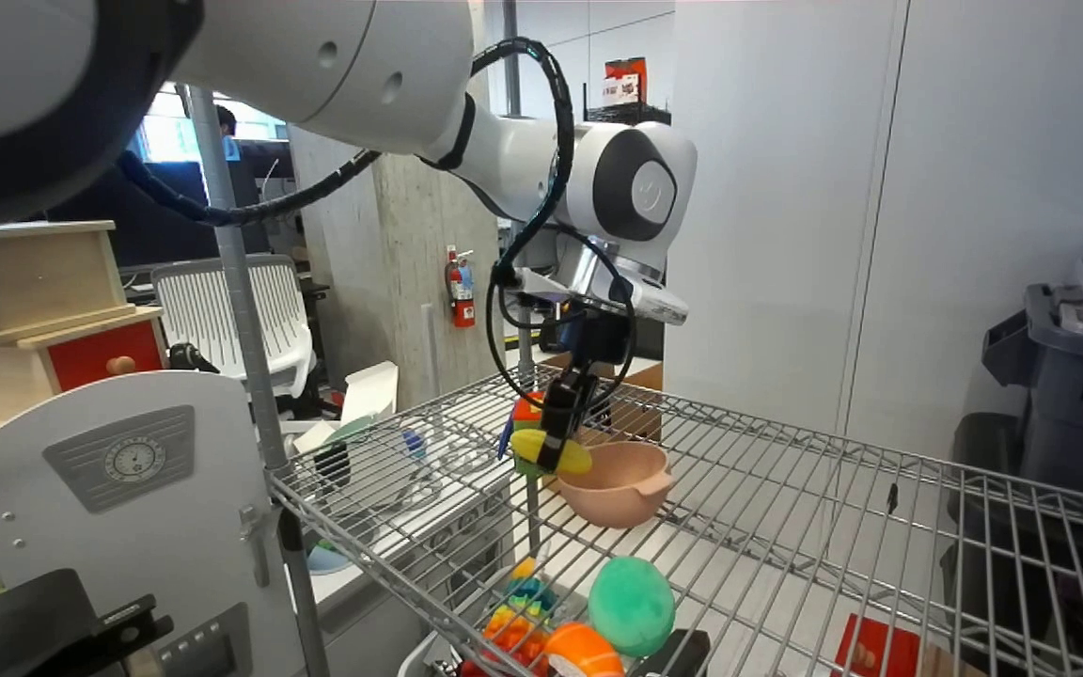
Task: Take the cob of maize out of the pink pot
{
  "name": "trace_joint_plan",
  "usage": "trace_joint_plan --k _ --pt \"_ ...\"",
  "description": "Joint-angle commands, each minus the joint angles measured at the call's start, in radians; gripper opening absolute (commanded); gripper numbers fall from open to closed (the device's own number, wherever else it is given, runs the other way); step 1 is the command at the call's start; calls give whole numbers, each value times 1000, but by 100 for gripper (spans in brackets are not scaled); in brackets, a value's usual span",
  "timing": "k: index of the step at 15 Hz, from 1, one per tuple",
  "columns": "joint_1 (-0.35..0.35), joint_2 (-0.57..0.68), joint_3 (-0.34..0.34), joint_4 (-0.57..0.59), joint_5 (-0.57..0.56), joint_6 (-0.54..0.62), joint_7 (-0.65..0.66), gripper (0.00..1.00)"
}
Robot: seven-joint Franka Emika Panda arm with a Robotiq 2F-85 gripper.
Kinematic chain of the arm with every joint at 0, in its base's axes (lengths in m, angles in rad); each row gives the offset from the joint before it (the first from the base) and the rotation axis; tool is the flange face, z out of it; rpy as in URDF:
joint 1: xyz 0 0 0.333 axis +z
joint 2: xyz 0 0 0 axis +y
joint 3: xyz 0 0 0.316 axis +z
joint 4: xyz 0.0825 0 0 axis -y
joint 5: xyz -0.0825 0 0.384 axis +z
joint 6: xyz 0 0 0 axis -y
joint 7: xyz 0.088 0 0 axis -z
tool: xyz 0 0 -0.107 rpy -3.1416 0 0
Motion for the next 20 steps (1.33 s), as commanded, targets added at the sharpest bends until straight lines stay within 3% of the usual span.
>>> trace_joint_plan --k 1,10,13,20 --pt "20 32 -1 37 -36 -116 -38 7" --pt "109 71 -32 55 -119 -164 -91 7" --pt "144 25 -38 4 -143 -134 -107 7" --pt "197 -34 -48 20 -179 -131 -146 7"
